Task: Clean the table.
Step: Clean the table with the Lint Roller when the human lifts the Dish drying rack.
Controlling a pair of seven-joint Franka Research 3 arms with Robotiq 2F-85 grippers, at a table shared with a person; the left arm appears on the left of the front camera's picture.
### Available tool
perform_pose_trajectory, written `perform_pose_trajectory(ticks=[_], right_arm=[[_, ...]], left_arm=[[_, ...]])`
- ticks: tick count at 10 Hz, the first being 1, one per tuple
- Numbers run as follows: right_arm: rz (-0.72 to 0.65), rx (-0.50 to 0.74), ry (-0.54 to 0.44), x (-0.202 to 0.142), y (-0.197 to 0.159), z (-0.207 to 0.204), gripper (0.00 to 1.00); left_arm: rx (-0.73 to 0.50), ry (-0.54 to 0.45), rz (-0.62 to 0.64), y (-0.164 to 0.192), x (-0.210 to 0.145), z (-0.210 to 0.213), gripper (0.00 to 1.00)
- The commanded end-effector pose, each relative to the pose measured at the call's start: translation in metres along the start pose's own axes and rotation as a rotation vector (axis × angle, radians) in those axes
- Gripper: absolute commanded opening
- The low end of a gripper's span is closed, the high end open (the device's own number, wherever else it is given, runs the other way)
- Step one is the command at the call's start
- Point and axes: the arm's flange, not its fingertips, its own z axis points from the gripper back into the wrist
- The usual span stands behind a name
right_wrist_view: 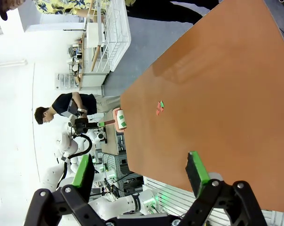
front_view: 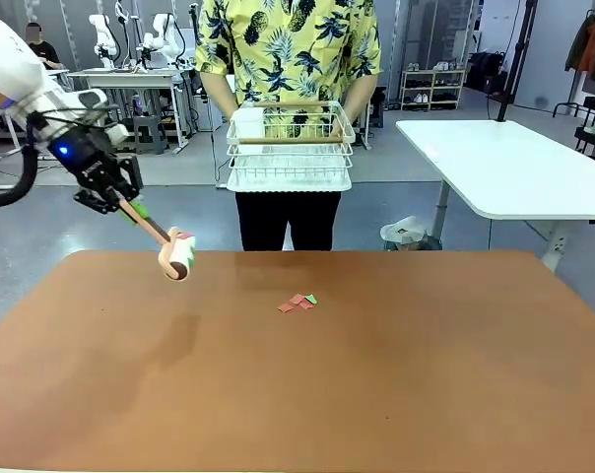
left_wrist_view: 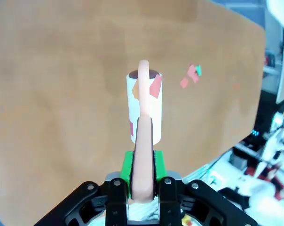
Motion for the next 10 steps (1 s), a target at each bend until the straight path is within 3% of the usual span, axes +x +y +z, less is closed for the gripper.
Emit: perform_pose_trajectory(ticks=[1, 2, 3, 10], right_arm=[[0.009, 0.009, 0.000, -0.002, 0.002, 0.003, 1.00], [0.009, 0.009, 0.000, -0.002, 0.002, 0.003, 1.00], [0.009, 0.009, 0.000, -0.002, 0.002, 0.003, 1.00], [0.009, 0.009, 0.000, -0.002, 0.002, 0.003, 1.00]], left_arm=[[-0.080, -0.050, -0.167, -0.011, 0.007, -0.023, 0.22], [-0.081, -0.053, -0.137, -0.015, 0.017, -0.038, 0.22], [-0.123, 0.001, -0.020, -0.018, 0.029, -0.055, 0.22], [-0.159, 0.046, -0.011, -0.015, 0.022, -0.096, 0.22]])
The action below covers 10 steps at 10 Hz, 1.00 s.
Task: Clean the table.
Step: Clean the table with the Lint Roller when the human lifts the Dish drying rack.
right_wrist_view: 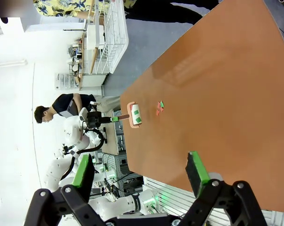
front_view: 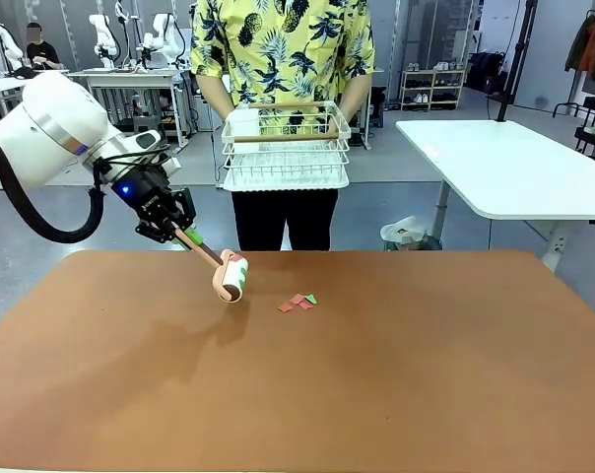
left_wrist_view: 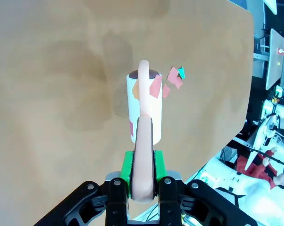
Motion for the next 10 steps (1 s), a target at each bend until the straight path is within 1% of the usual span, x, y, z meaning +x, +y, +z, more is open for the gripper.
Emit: perform_pose_trajectory(ticks=[1, 2, 4, 5, 6, 10], right_arm=[[0.008, 0.009, 0.000, -0.002, 0.002, 0.003, 1.00], [0.008, 0.009, 0.000, -0.002, 0.002, 0.003, 1.00], [0.008, 0.009, 0.000, -0.002, 0.002, 0.003, 1.00], [0.008, 0.009, 0.000, -0.002, 0.002, 0.003, 1.00], [0.008, 0.009, 0.000, -0.002, 0.002, 0.003, 1.00], [0.008, 0.009, 0.000, -0.002, 0.002, 0.003, 1.00]], left_arm=[[-0.033, -0.013, 0.004, 0.005, -0.004, -0.011, 0.22], [-0.015, -0.015, 0.010, 0.009, -0.004, -0.021, 0.22], [-0.039, -0.038, 0.028, 0.016, -0.005, -0.033, 0.22], [-0.048, -0.039, 0.013, 0.018, -0.005, -0.037, 0.22], [-0.035, -0.029, 0.010, 0.020, -0.006, -0.045, 0.22], [-0.053, 0.003, 0.007, 0.017, -0.007, -0.058, 0.22]])
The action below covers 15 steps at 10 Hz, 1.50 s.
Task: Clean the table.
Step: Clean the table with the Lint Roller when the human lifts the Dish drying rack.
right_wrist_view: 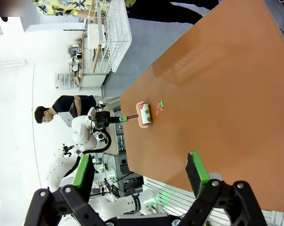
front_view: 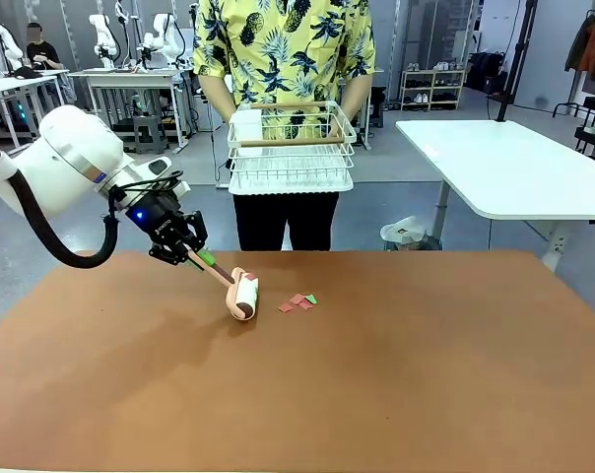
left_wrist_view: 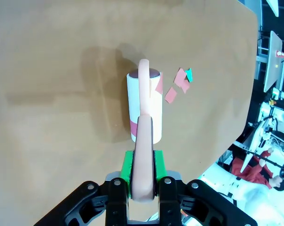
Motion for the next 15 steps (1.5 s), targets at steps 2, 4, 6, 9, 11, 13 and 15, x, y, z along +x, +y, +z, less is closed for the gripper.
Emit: perform_pose_trajectory(ticks=[2, 4, 6, 9, 11, 13, 15], right_arm=[[0.009, 0.009, 0.000, -0.002, 0.002, 0.003, 1.00], [0.009, 0.009, 0.000, -0.002, 0.002, 0.003, 1.00], [0.009, 0.009, 0.000, -0.002, 0.002, 0.003, 1.00], [0.009, 0.009, 0.000, -0.002, 0.002, 0.003, 1.00], [0.009, 0.009, 0.000, -0.002, 0.002, 0.003, 1.00], [0.009, 0.009, 0.000, -0.002, 0.002, 0.003, 1.00], [0.009, 0.009, 0.000, -0.002, 0.002, 0.003, 1.00]], left_arm=[[-0.032, 0.035, -0.023, -0.008, -0.001, -0.026, 0.22], [-0.046, 0.097, -0.028, -0.036, 0.013, -0.052, 0.22], [-0.025, 0.186, -0.060, -0.076, 0.033, -0.093, 0.22], [-0.013, 0.244, -0.067, -0.120, 0.052, -0.136, 0.22], [-0.014, 0.242, -0.050, -0.135, 0.056, -0.144, 0.22], [0.003, 0.226, -0.055, -0.137, 0.056, -0.142, 0.22], [-0.012, 0.211, -0.059, -0.140, 0.054, -0.138, 0.22]])
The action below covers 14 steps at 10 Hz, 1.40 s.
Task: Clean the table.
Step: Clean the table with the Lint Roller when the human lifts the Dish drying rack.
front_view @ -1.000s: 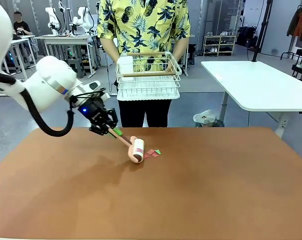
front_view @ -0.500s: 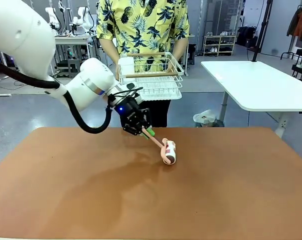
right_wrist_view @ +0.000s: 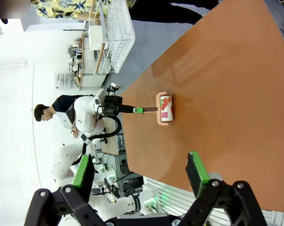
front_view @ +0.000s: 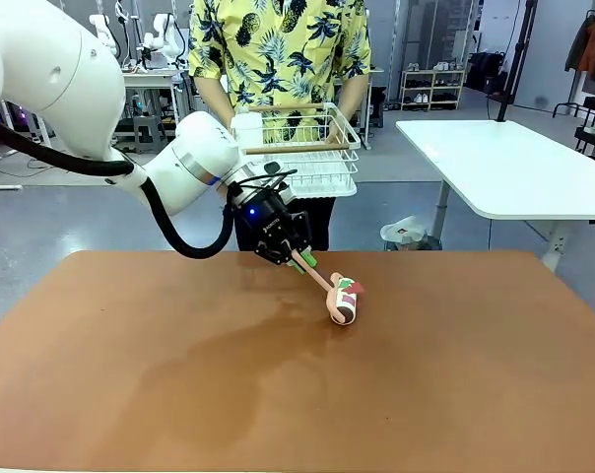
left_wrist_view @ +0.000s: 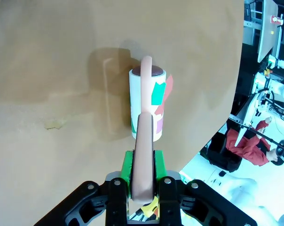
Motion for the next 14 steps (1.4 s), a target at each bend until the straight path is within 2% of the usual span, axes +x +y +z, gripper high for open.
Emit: perform_pose_trajectory(ticks=[1, 3, 5, 6, 10, 12, 13, 14], right_arm=[[0.008, 0.009, 0.000, -0.002, 0.002, 0.003, 1.00], [0.008, 0.009, 0.000, -0.002, 0.002, 0.003, 1.00], [0.008, 0.009, 0.000, -0.002, 0.002, 0.003, 1.00], [0.008, 0.009, 0.000, -0.002, 0.002, 0.003, 1.00], [0.008, 0.009, 0.000, -0.002, 0.002, 0.003, 1.00], [0.008, 0.009, 0.000, -0.002, 0.002, 0.003, 1.00], [0.008, 0.009, 0.000, -0.002, 0.002, 0.003, 1.00], [0.008, 0.009, 0.000, -0.002, 0.002, 0.003, 1.00]], left_arm=[[0.020, 0.003, 0.021, 0.004, -0.002, -0.002, 0.22], [-0.029, -0.031, 0.032, -0.016, -0.011, 0.027, 0.22], [-0.004, -0.068, 0.033, -0.055, -0.029, 0.083, 0.22], [-0.003, -0.069, 0.030, -0.065, -0.041, 0.095, 0.22], [0.010, -0.086, 0.046, -0.068, -0.051, 0.105, 0.22], [0.080, -0.091, 0.028, -0.070, -0.057, 0.116, 0.22], [0.129, -0.128, 0.034, -0.064, -0.066, 0.136, 0.22], [0.183, -0.143, 0.100, -0.041, -0.088, 0.172, 0.22]])
